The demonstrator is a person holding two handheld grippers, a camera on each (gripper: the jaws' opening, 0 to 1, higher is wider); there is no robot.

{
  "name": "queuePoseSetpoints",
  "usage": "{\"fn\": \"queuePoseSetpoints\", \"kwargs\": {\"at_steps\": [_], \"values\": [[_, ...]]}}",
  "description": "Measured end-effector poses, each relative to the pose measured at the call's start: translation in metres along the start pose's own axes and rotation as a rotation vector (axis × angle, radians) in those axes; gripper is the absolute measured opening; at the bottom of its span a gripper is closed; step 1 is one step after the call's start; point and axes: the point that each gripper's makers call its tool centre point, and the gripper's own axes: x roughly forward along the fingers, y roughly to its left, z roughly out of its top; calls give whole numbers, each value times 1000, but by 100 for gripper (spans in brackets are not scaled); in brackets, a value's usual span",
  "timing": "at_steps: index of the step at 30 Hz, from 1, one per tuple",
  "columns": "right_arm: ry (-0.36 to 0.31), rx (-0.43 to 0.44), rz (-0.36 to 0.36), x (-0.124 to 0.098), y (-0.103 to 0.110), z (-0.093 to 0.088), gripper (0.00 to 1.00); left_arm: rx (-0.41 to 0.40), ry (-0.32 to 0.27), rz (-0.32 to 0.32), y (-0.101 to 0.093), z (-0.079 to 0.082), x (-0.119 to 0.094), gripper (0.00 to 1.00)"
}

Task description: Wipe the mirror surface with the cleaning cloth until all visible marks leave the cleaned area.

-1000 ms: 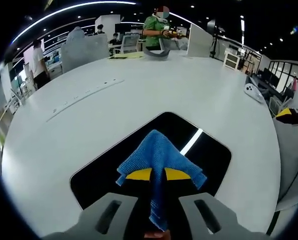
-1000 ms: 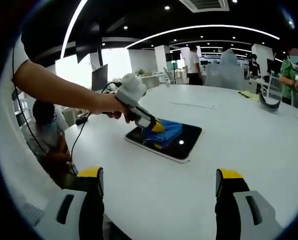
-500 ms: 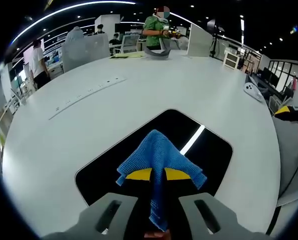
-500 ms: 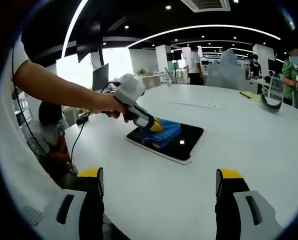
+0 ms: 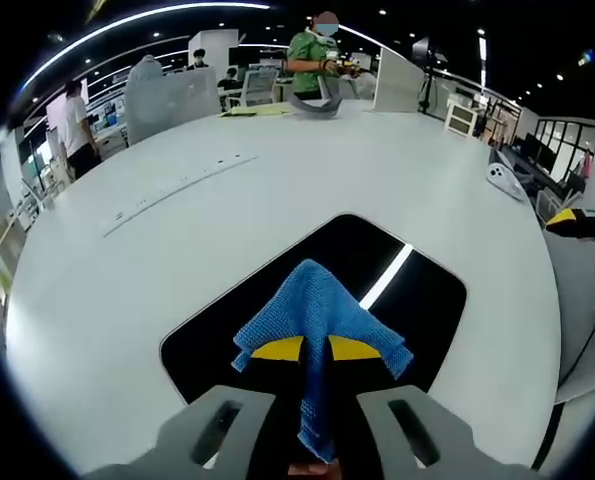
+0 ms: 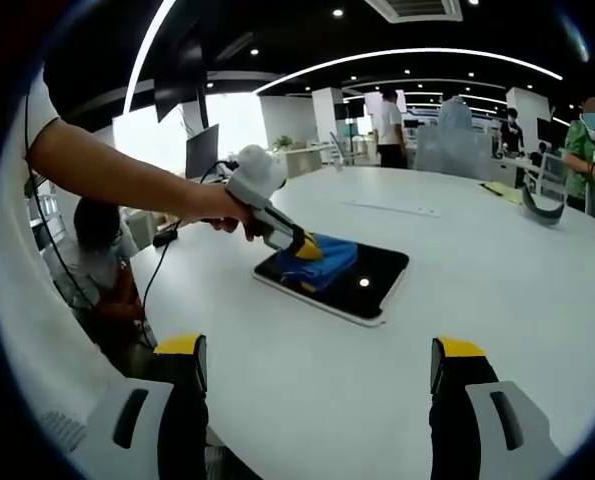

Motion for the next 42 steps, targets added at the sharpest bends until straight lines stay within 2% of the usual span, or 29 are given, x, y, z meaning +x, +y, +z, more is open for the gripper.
{"fn": "queuePoseSetpoints", "kwargs": {"at_steps": [42], "values": [[18, -23, 23, 5, 17, -4, 92, 8, 10, 18, 28, -22, -25, 6]]}}
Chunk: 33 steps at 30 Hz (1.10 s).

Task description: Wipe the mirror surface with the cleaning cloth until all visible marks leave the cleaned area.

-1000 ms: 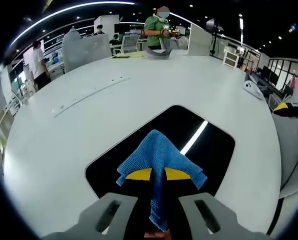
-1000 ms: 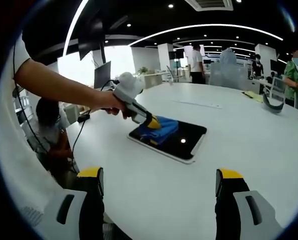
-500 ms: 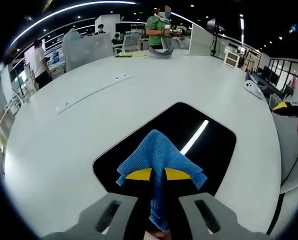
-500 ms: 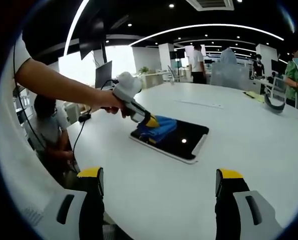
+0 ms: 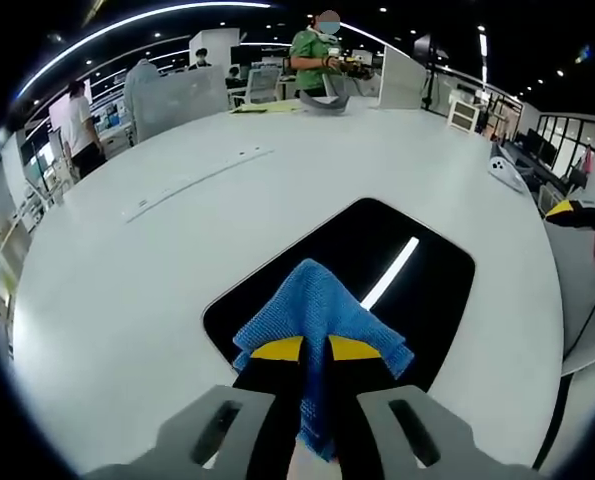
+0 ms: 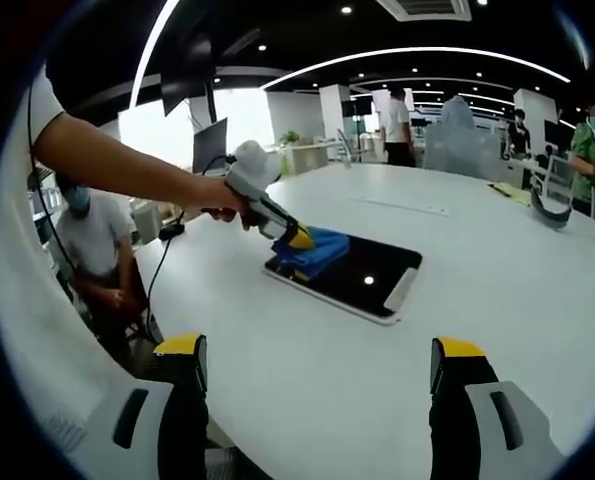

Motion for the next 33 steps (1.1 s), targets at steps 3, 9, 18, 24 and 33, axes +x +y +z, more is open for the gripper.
{"fn": "queuePoseSetpoints", "kwargs": {"at_steps": [3, 9, 18, 24, 33], "values": [[3, -5, 3, 0, 1, -1, 92, -3, 0, 1, 2, -1, -2, 6], [4, -6, 2, 0, 3, 0, 92, 1, 0, 3, 6, -3, -3, 6], [-1, -9, -4, 1, 3, 2, 92, 10, -6, 7, 12, -7, -7, 6], [2, -11, 0, 2, 5, 2, 92, -10, -7, 8, 13, -7, -8, 6], [1, -19, 9, 6, 7, 6, 92, -56, -15, 19, 11, -8, -9, 6]]}}
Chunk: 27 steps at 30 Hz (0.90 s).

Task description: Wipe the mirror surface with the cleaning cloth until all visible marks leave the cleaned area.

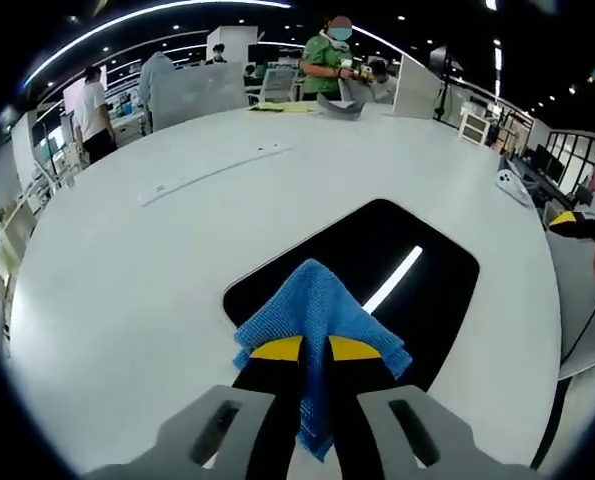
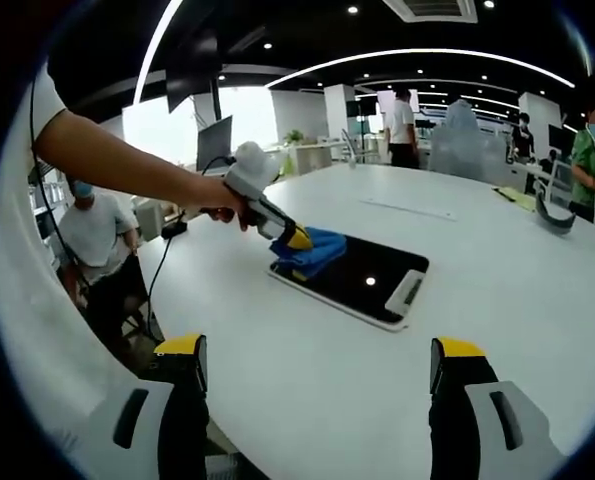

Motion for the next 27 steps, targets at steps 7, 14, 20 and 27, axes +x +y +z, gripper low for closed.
{"fn": "queuePoseSetpoints", "kwargs": {"at_steps": [7, 14, 20, 27], "values": [[-4, 6, 2, 3, 2, 1, 92, -15, -2, -8, -1, -1, -2, 6], [-6, 18, -4, 6, 5, -2, 92, -11, -5, -7, -2, -2, -2, 6], [-12, 26, -15, 6, 5, -3, 92, -15, -7, -8, -3, -3, -2, 6], [-16, 35, -26, 3, 4, -2, 91, -19, -11, -5, -5, -5, -4, 6]]}}
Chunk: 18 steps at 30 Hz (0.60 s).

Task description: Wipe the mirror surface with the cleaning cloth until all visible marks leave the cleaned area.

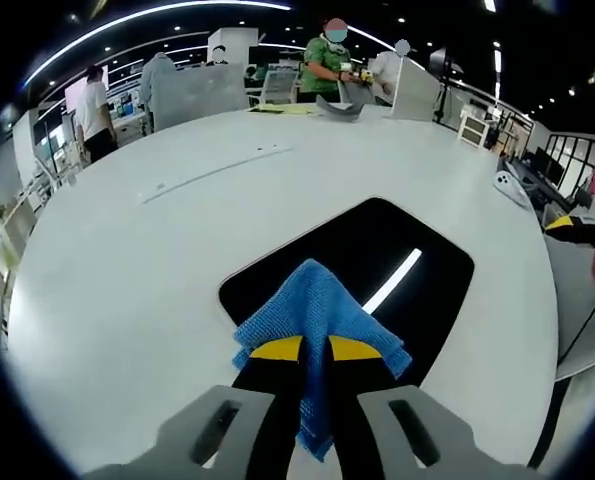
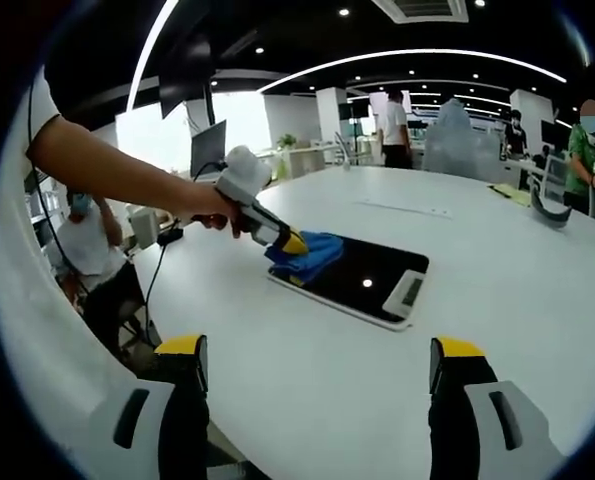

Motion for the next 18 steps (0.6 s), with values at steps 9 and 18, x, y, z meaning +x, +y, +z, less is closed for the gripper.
{"fn": "queuePoseSetpoints", "kwargs": {"at_steps": [9, 18], "values": [[-15, 9, -17, -2, 1, 4, 91, 11, 5, -1, -1, -2, -1, 6], [-18, 21, -21, -3, 2, 0, 91, 16, 14, 1, -4, -4, -4, 6]]}}
